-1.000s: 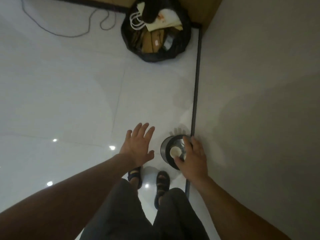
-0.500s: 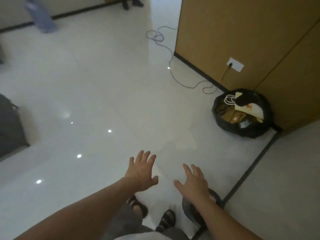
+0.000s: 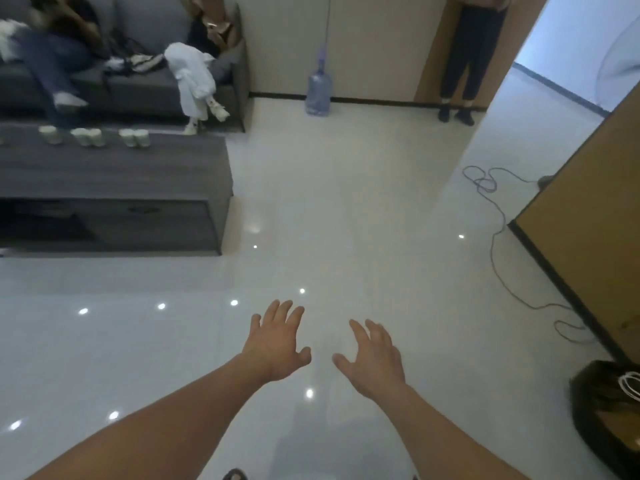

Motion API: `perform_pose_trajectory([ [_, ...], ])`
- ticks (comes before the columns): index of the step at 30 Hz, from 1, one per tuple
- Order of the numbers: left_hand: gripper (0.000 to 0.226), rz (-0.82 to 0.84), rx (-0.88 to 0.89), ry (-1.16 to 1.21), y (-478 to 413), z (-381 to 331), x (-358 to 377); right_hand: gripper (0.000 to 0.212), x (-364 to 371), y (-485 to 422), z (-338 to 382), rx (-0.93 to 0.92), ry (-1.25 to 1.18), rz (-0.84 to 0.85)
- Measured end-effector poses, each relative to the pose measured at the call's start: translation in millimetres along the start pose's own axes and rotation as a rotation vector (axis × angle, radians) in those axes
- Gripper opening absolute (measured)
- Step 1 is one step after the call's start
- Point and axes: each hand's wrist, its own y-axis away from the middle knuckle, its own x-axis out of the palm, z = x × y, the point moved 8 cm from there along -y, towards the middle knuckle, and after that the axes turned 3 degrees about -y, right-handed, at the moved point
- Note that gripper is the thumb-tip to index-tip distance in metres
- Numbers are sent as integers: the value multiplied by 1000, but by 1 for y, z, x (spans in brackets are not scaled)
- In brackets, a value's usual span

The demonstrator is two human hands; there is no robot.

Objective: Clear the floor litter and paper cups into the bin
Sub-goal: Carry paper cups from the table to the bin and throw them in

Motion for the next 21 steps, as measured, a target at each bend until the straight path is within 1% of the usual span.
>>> perform_pose_trajectory([
  [4,84,-36,-190,49,14,127,-20,78,27,-34,109,-135,44,54],
  [8,85,-92,-322,96,24,217,-37,78,41,-66,196,-245,103,92],
  [11,84,-129,-390,115,12,263,-48,79,48,-91,252,-322,111,100],
  [14,85,-140,-438,134,-9,294,-51,79,57,-118,295,-401,148,116],
  [21,84,-136,-582,130,-58,387,-80,78,68,-217,401,-545,196,183],
])
